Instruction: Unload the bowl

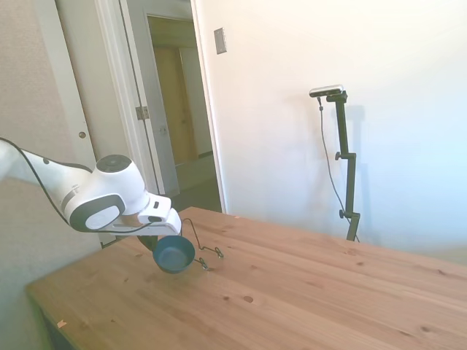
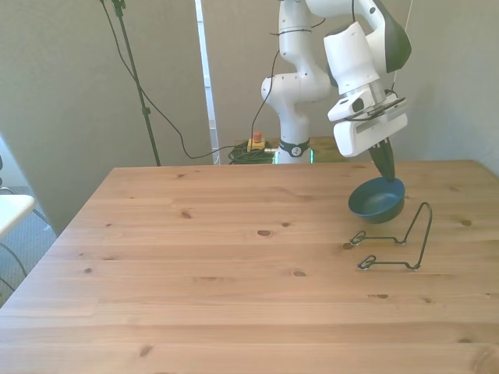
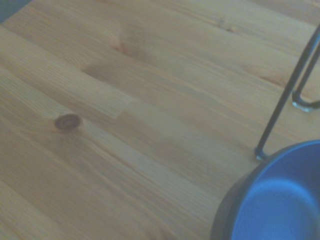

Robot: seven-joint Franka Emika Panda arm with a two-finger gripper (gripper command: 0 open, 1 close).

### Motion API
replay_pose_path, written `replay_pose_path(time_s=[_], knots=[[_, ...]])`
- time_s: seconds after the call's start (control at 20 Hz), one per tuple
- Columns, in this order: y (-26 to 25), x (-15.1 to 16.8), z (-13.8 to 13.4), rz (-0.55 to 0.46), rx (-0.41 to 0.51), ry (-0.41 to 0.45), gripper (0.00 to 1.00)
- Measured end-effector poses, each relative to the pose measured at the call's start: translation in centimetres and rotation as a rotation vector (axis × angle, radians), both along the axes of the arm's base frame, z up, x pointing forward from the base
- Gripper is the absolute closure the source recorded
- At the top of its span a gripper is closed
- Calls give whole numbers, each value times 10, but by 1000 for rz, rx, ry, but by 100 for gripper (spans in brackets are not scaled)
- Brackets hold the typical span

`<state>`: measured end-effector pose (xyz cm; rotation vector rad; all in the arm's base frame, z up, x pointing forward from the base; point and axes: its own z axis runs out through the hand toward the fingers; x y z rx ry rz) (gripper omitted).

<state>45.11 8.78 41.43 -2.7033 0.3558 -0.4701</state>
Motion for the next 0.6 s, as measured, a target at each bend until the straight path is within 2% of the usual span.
replay_pose_path(time_s=[0.25, 0.55, 0.6], knots=[[-6, -10, -11, -141, 43, 70, 100], [-40, -17, -24, -269, 78, 132, 100], [-42, -17, -26, -274, 80, 141, 0]])
